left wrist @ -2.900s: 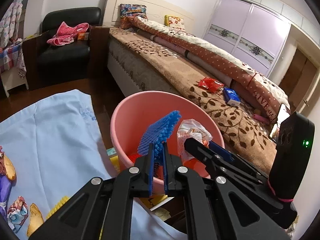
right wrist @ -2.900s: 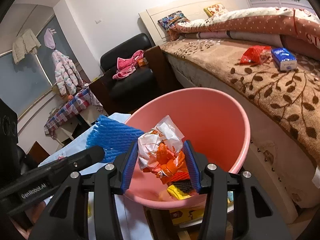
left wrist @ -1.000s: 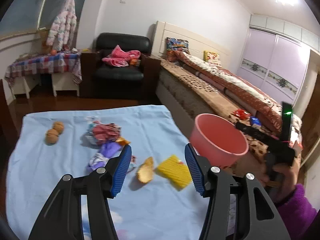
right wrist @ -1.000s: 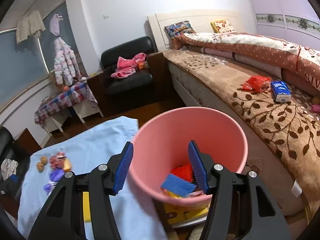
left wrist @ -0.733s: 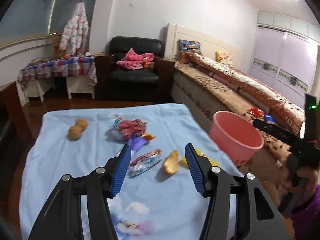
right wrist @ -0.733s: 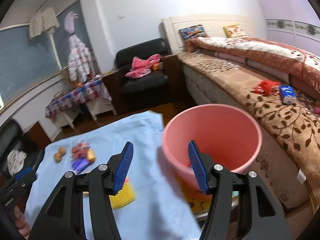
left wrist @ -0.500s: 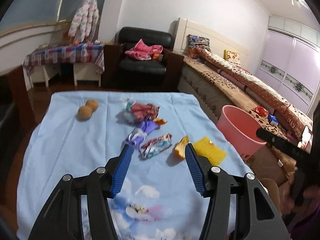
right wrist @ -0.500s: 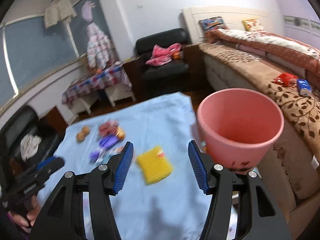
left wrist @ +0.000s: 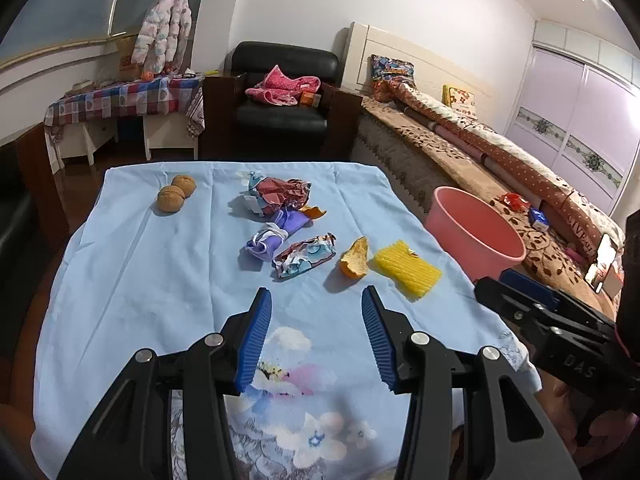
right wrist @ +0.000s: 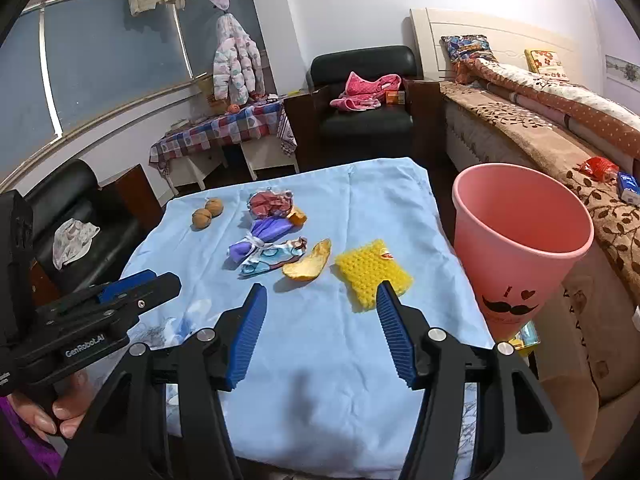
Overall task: Collect trash
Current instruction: 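Move both open tools back over the table, then grasp the patterned wrapper with the left tool while the right tool grasps the bread crust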
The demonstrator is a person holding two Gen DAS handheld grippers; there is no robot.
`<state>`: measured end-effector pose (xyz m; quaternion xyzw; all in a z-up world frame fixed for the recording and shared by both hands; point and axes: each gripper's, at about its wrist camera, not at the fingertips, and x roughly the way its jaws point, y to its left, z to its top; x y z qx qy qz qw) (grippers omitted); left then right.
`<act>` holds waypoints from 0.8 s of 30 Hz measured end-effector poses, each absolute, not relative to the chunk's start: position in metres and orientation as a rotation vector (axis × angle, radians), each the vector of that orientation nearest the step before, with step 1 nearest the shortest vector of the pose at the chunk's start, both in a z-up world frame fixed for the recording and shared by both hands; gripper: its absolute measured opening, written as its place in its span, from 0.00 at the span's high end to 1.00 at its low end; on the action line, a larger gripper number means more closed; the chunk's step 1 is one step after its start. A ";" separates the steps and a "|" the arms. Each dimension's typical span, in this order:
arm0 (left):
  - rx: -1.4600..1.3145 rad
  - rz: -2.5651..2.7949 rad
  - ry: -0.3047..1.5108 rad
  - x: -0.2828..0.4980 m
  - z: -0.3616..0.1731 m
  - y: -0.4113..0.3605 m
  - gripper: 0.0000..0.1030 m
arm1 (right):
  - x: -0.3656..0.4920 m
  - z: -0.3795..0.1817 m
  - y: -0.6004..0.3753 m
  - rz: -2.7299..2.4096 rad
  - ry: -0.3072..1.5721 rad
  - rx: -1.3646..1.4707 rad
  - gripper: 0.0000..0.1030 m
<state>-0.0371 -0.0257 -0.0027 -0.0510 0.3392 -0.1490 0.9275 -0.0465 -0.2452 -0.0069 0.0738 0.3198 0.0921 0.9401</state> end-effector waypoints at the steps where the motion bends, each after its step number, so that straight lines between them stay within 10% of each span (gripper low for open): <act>1: -0.105 -0.305 0.691 -0.038 -0.001 -0.025 0.55 | -0.048 -0.007 -0.245 0.189 0.655 0.150 0.44; 24: 0.033 -0.382 0.840 0.064 -0.044 -0.049 0.72 | -0.004 -0.036 -0.242 0.254 0.726 0.176 0.44</act>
